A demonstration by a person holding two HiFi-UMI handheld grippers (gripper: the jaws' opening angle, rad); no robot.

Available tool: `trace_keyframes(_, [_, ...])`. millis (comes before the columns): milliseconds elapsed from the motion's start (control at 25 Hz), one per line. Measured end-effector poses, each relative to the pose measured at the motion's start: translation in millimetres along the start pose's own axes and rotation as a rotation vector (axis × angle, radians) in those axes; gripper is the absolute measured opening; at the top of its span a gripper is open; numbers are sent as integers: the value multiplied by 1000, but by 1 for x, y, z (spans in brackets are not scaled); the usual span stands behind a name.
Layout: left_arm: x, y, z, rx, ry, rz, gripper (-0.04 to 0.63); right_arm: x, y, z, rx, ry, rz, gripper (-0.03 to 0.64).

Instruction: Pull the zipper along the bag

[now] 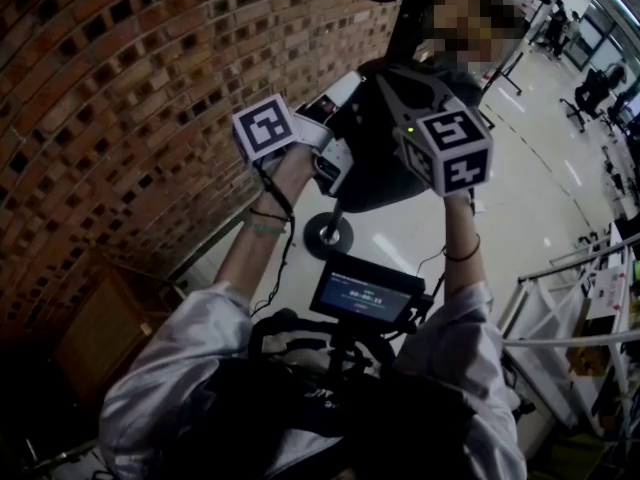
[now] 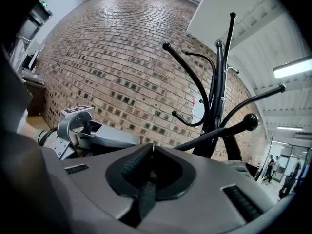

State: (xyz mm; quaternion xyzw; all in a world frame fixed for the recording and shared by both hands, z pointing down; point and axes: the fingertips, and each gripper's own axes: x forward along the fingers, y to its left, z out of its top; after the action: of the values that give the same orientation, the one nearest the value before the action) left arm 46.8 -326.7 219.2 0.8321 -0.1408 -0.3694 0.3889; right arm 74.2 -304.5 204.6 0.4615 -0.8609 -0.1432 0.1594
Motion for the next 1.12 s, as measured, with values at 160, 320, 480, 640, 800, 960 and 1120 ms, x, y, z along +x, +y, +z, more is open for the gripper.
trace_keyframes(160, [-1, 2, 1, 36, 7, 2, 25, 5, 6, -1, -36, 19, 6, 9])
trace_keyframes(320, [0, 3, 1, 42, 9, 7, 25, 8, 9, -2, -60, 32, 10, 9])
trace_keyframes(480, [2, 2, 1, 59, 12, 8, 26, 9, 12, -2, -84, 43, 11, 9])
trace_keyframes(640, [2, 3, 2, 73, 11, 14, 26, 10, 13, -3, -99, 52, 5, 13])
trace_keyframes(800, [2, 4, 3, 93, 7, 25, 26, 11, 14, -4, -96, 48, -8, 21])
trace_keyframes(960, [3, 3, 1, 94, 17, 1, 25, 10, 11, -6, -91, 51, 4, 21])
trace_keyframes(1120, [1, 6, -5, 122, 49, 1, 21, 7, 8, -10, -126, 40, -46, 23])
